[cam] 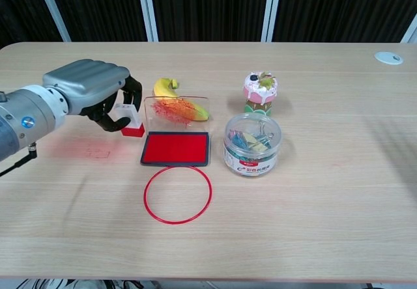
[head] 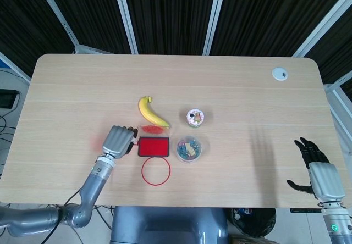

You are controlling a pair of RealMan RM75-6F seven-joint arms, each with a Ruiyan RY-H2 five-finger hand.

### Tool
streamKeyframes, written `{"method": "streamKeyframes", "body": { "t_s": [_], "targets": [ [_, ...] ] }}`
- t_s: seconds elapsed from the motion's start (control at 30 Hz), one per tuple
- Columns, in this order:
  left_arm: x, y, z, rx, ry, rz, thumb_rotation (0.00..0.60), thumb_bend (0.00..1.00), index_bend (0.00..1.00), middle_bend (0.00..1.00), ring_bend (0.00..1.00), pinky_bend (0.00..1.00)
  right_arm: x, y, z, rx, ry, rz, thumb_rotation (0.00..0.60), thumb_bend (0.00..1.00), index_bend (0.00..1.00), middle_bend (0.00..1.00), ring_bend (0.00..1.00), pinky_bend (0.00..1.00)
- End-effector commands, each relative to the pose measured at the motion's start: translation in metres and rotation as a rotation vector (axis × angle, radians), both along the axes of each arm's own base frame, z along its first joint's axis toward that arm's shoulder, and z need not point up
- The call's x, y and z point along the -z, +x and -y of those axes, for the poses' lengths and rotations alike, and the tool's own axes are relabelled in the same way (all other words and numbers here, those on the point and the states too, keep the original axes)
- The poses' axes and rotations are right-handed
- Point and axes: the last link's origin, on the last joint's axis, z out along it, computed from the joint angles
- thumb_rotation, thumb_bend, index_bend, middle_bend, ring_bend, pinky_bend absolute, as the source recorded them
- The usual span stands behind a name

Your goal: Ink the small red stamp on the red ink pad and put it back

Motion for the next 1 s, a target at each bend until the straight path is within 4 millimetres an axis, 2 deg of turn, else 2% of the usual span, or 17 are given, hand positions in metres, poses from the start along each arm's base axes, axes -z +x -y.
{"method": "streamKeyframes", "body": {
  "t_s": [0.03,0.6,1.0],
  "targets": [
    [0.008,0.012,-0.001,-0.005,0.009,-0.006,0.600,0.54,0.72,0.73,0.56,0.64,0.000,0.000,0.000,0.000,0.001,0.001,0.600,0.11,0.00,0.00,0.00,0.18],
    [0.036,0.042,-0.004,0.013,-0.015,-0.049,0.600,0.54,0.73,0.74,0.57,0.64,0.000,0.000,0.001,0.002,0.003,0.005,0.600,0.11,0.00,0.00,0.00,0.18],
    [0.050,0.050,-0.002,0.020,-0.034,-0.068,0.600,0.54,0.74,0.75,0.58,0.65,0.000,-0.001,0.001,0.004,0.005,0.006,0.600,0.12,0.00,0.00,0.00,0.18]
  ]
}}
